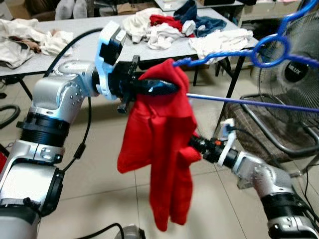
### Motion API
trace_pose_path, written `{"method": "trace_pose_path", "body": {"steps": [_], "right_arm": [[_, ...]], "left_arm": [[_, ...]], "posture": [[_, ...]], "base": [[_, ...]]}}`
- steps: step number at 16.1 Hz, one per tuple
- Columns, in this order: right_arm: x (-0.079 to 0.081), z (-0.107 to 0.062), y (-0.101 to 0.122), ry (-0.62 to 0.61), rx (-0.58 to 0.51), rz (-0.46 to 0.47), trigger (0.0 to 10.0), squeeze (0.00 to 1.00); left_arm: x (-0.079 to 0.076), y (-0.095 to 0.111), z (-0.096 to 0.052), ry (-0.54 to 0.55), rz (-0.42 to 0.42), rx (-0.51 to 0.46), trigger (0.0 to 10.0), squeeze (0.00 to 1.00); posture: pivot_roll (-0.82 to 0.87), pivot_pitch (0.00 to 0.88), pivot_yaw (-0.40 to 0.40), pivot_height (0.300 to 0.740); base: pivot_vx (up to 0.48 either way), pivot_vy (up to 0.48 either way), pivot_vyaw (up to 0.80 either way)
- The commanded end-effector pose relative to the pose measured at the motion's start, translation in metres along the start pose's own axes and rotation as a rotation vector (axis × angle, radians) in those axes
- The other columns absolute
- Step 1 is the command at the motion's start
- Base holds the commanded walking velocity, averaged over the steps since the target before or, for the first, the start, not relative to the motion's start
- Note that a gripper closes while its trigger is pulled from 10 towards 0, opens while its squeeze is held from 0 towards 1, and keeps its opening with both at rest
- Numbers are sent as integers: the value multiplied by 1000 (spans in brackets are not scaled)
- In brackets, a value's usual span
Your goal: Hang hanger
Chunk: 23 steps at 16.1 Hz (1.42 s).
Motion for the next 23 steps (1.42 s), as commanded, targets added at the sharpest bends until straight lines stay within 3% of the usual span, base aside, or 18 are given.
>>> {"method": "trace_pose_path", "body": {"steps": [1,11,14,17,19,20,23], "right_arm": [[-2,1,-3,-8,22,-9,0,0],[-27,-7,-18,-123,85,-26,0,0],[-47,-16,-24,-229,105,-39,0,0],[-79,-39,-25,-428,95,-83,0,0],[-98,-62,-7,-560,-22,-71,0,0],[-109,-83,9,-639,-136,-47,0,0],[-119,-127,45,-714,-386,28,0,0]], "left_arm": [[1,15,0,9,52,-22,0,0],[0,27,-1,19,68,-40,0,0],[0,25,-4,30,71,-27,0,0],[4,19,-10,72,70,-5,0,0],[5,12,-19,108,70,26,0,0],[8,8,-27,148,63,36,0,0],[20,5,-46,288,67,23,0,0]], "posture": [[61,0,70,740],[54,0,75,740],[52,0,74,740],[47,0,78,740],[41,0,81,740],[37,0,83,740],[27,0,89,740]], "base": [[0,0,0],[0,0,0],[0,0,0],[0,0,0],[0,0,0],[0,0,0],[0,0,0]]}}
Point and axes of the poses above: a point about 5 cm out from each wrist's last joint towards the gripper, its own z axis pointing out of the wrist towards the gripper, its own y axis along the axis of the wrist's last joint, x = y × z, the point moved 6 cm from there along z, pointing out of the wrist towards the gripper, and after that the axes turned 5 degrees about z, right-handed, at the moved point
